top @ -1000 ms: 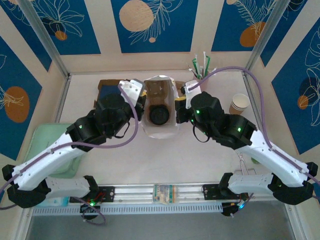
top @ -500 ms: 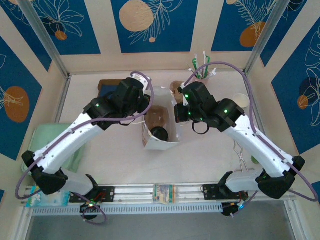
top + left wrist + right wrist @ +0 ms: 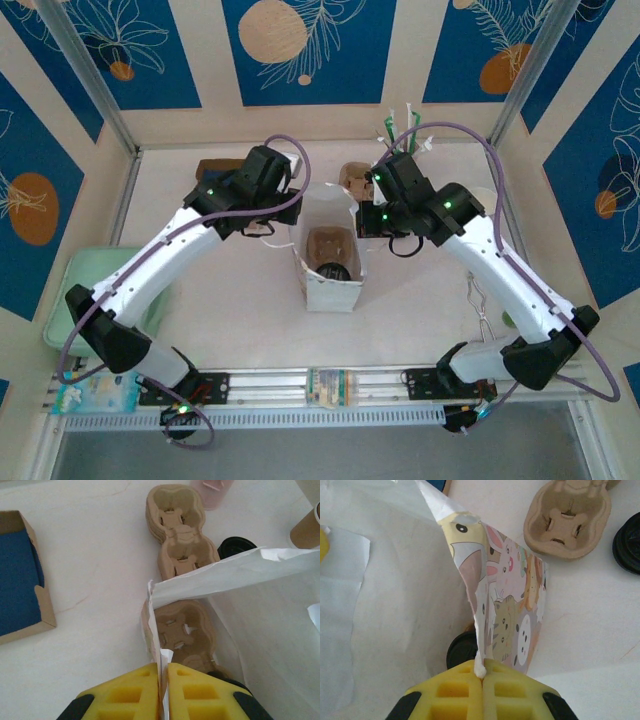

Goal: Pack the takeout coffee

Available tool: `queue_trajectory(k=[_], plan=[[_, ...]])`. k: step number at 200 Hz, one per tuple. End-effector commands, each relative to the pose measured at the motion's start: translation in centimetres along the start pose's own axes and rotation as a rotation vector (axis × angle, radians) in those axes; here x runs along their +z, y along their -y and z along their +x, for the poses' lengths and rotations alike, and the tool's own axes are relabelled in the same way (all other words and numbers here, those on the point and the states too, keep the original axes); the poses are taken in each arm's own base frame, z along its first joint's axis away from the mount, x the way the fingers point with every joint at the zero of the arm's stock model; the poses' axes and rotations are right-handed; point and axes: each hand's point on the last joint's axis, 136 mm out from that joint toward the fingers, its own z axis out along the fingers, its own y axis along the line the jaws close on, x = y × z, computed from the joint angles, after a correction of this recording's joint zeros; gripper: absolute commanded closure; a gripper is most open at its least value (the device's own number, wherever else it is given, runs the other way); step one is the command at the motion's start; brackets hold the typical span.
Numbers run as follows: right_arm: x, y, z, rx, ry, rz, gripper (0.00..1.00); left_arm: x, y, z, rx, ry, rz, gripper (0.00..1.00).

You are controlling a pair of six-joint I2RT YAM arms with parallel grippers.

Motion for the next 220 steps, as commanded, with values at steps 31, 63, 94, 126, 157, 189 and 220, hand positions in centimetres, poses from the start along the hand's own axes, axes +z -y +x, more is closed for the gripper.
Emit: queue_trajectory(k=[31, 63, 94, 126, 157, 189, 220], plan=[[0.1, 0.5, -0.5, 0.048, -0.03, -0.024, 1.0, 0.7, 0.3, -0.9, -0.022, -0.019, 0.037, 0.87], [0.6, 1.0, -1.2, 0.054, -0.043, -0.015, 1.0, 1.2, 0.1, -1.0, -0.015, -0.034, 0.025, 0.82], [1.1, 1.3, -1.5, 0.045, -0.061, 0.012, 0.93, 1.3, 0.1, -1.3, -0.01, -0.038, 0.025, 0.66], [0.8, 1.5, -2.1, 0.044, -0.048, 0.038, 0.71, 0.8, 0.3, -2.0, 0.004, -0.022, 0.031, 0.53], [-0.1, 1.3, -2.8, 0.021, -0.028, 0.048, 0.5, -0.1, 0.3, -2.7, 0.02, -0.001, 0.031, 0.42], [-1.4, 1.2, -3.9, -0.009, 0.021, 0.063, 0.43, -1.6, 0.6, -3.5, 0.029, 0.056, 0.056, 0.36], [-2.7, 1.3, -5.2, -0.027, 0.075, 0.065, 0.41, -3.5, 0.6, -4.4, 0.039, 0.138, 0.069, 0.33]])
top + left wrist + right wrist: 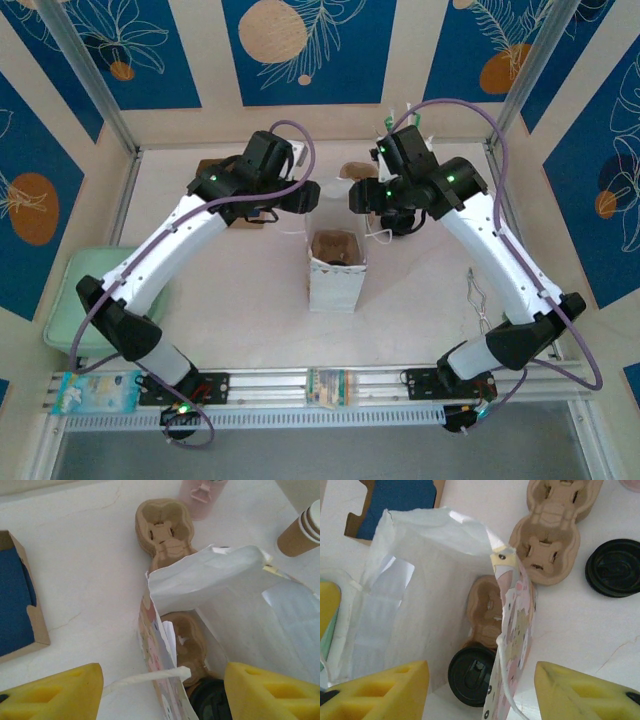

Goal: Pack the takeout coffee

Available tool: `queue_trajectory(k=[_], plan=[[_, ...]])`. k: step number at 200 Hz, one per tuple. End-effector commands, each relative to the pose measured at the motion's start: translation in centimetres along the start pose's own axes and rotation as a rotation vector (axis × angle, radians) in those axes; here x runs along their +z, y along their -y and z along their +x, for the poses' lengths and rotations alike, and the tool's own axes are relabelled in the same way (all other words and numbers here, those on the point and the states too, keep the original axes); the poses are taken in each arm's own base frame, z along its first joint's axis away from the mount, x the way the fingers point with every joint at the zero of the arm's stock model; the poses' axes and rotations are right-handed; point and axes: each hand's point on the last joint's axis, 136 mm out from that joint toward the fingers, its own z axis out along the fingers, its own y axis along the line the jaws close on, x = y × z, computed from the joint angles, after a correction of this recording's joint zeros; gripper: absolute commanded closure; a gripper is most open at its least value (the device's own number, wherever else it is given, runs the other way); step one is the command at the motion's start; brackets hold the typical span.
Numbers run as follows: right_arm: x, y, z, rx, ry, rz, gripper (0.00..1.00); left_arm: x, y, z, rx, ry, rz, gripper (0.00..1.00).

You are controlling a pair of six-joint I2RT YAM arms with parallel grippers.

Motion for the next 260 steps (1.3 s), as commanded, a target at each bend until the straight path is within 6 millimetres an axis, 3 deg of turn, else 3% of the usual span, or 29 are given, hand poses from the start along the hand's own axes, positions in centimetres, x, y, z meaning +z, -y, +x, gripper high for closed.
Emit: queue_trajectory(k=[1, 56, 112, 154, 189, 225, 260], plan=[[-1.4, 0.4, -1.0, -0.027, 0.043, 0.016, 0.41, -3.3, 0.0, -1.9, 0.012, 0.117, 0.028, 0.33], [-2.3, 2.8, -4.1, 0.046, 0.136, 0.058, 0.4, -6.3, 0.0, -2.9, 0.019, 0.272, 0.062, 0.3], [-0.8, 5.9, -7.0, 0.13, 0.165, 0.064, 0.37, -7.5, -0.6, -1.2, -0.025, 0.306, 0.111, 0.29], [1.9, 9.0, -8.9, 0.182, 0.136, 0.12, 0.35, -6.8, -4.8, 0.2, -0.269, 0.312, 0.18, 0.28], [3.8, 11.2, -10.7, 0.202, 0.138, 0.172, 0.36, -6.3, -7.6, 1.9, -0.367, 0.295, 0.164, 0.28], [5.9, 13.5, -12.3, 0.218, 0.116, 0.221, 0.36, -5.1, -9.9, 4.9, -0.434, 0.247, 0.12, 0.28], [7.8, 14.2, -13.3, 0.214, 0.09, 0.245, 0.36, -2.5, -12.1, 9.0, -0.497, 0.161, 0.058, 0.28]])
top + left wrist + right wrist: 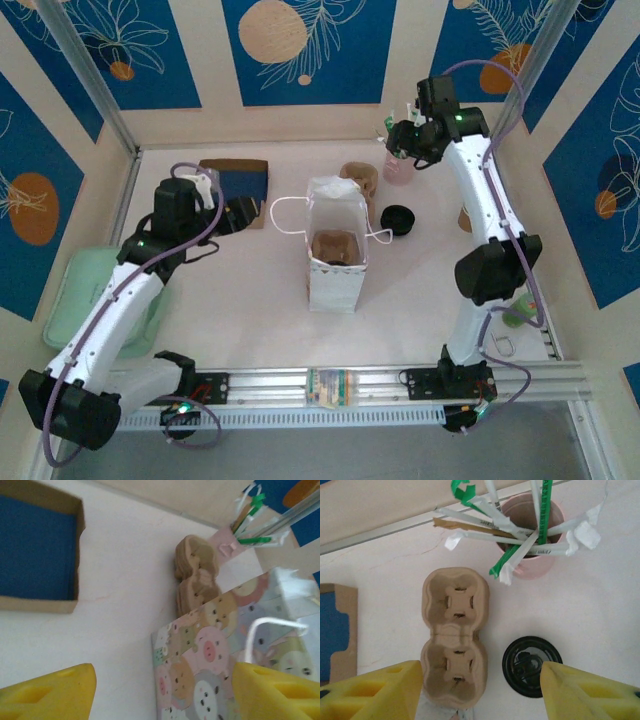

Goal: Pack the takeout coffee

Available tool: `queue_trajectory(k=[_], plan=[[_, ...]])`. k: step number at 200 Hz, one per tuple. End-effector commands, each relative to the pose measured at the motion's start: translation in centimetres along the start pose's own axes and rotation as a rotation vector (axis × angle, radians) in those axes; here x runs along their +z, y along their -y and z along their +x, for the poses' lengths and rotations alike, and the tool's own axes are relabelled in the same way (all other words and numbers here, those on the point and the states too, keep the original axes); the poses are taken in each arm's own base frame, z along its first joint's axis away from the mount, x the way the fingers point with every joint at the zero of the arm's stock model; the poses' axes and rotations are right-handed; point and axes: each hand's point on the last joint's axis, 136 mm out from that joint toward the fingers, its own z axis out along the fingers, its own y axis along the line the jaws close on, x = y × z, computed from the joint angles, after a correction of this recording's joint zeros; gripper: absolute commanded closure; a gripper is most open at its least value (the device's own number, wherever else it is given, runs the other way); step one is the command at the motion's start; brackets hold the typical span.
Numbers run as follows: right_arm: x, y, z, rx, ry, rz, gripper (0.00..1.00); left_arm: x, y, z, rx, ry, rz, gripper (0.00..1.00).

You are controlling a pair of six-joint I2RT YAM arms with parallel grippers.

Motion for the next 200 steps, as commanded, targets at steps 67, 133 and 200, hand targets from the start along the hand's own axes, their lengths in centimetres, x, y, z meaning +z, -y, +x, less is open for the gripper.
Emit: queue_trajectory(k=[67, 133, 200], plan=[[3.5, 0.6, -2.0, -0.03, -0.033, 0.048, 0.36, 1.3, -3.8, 4.7, -0.092, -0.084, -0.048, 0.27], [5.9, 1.7, -3.5, -0.009, -0.03, 0.06, 0.37, 0.6, -3.9, 5.9, -0.104, -0.093, -0.032, 0.27], [8.0, 2.1, -3.7, -0.014, -0.038, 0.064, 0.41, 0.1, -4.4, 7.4, -0.123, -0.113, -0.036, 0.27]])
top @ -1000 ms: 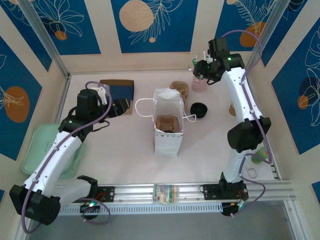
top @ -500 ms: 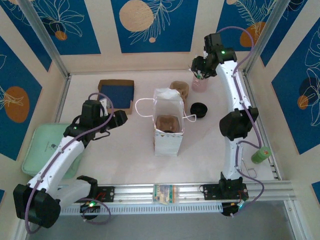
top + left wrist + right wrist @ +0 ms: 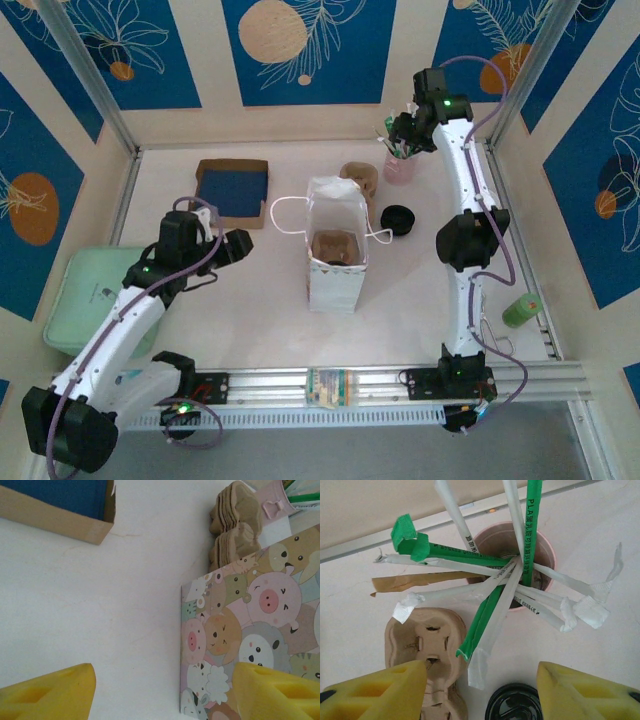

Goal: Pack the takeout coffee

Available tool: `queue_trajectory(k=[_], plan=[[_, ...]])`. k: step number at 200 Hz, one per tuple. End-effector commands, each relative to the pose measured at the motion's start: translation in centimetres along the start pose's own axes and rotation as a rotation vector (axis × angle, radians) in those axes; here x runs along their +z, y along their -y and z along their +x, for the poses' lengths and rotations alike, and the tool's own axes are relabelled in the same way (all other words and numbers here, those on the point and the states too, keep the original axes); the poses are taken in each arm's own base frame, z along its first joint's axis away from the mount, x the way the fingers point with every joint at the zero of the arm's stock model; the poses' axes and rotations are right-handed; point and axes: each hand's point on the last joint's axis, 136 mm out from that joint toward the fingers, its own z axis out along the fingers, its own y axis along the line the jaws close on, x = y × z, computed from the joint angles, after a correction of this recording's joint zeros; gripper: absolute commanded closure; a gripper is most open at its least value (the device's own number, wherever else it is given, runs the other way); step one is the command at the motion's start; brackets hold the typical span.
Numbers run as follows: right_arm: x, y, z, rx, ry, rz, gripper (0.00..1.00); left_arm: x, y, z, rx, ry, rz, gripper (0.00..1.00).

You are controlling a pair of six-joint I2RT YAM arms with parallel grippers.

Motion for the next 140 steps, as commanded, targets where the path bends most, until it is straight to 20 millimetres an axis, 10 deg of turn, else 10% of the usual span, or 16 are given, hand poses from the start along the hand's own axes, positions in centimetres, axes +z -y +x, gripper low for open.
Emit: queue_trajectory(k=[1, 140], plan=[[0.3, -0.1, -0.4, -0.019, 0.008, -0.004, 0.41, -0.2, 0.0, 0.4, -0.016, -0.008, 0.015, 0.27], [4.7, 0.5, -2.2, -0.065, 0.057, 0.028, 0.54, -1.3, 0.1, 0.1, 0.001, 0.008, 0.0, 0.27]])
